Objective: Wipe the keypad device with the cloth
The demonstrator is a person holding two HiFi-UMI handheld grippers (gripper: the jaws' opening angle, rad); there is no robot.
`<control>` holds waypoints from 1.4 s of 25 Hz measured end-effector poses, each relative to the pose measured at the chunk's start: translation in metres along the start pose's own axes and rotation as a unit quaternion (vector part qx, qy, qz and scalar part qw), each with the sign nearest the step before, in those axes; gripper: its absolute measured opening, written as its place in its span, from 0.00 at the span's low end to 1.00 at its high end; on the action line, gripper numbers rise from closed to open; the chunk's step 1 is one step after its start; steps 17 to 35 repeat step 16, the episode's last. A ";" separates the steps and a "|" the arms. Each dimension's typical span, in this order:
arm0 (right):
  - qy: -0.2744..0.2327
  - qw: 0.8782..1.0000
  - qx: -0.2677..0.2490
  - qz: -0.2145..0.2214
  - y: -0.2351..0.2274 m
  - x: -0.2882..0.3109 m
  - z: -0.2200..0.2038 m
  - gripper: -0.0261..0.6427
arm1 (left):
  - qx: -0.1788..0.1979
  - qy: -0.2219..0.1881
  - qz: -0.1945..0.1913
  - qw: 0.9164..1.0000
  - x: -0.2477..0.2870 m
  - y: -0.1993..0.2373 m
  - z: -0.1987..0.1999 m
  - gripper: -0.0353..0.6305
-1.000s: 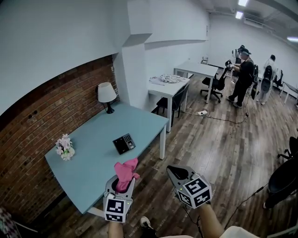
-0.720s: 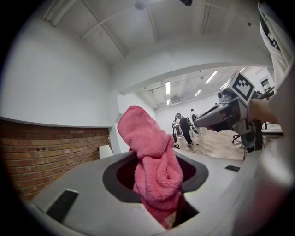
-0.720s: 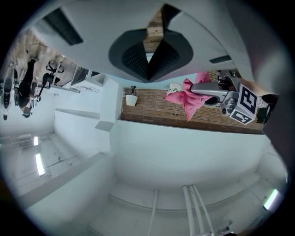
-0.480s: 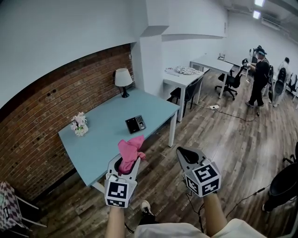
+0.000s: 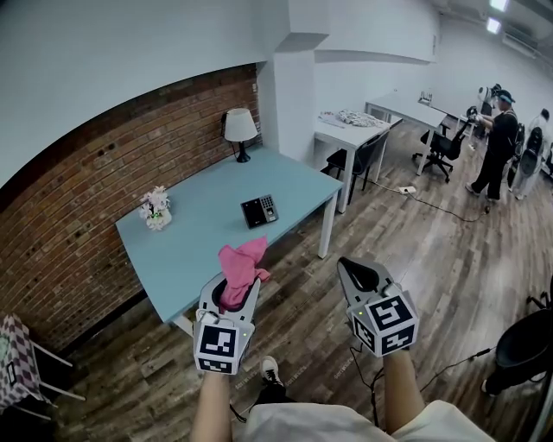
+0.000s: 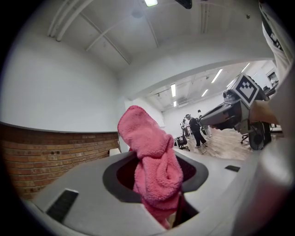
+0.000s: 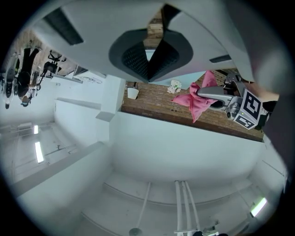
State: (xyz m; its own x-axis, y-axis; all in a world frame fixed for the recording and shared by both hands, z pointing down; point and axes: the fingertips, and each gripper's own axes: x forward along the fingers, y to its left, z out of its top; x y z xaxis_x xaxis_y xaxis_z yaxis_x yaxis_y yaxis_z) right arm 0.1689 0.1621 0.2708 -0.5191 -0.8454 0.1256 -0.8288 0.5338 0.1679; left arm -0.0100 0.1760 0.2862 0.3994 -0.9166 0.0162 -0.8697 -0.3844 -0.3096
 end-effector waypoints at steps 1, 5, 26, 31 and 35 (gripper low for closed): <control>0.001 1.000 0.001 0.001 -0.001 0.001 -0.001 0.05 | -0.003 0.000 0.001 1.000 0.000 0.000 -0.001 0.36; 0.009 1.000 0.003 0.001 -0.003 0.004 -0.006 0.05 | -0.012 0.004 0.001 1.000 0.001 0.000 -0.005 0.36; 0.012 1.000 0.016 0.003 -0.008 0.025 -0.013 0.05 | -0.021 0.011 -0.007 1.000 0.014 0.005 -0.022 0.36; 0.012 1.000 0.016 0.003 -0.008 0.025 -0.013 0.05 | -0.021 0.011 -0.007 1.000 0.014 0.005 -0.022 0.36; 0.012 1.000 0.016 0.003 -0.008 0.025 -0.013 0.05 | -0.021 0.011 -0.007 1.000 0.014 0.005 -0.022 0.36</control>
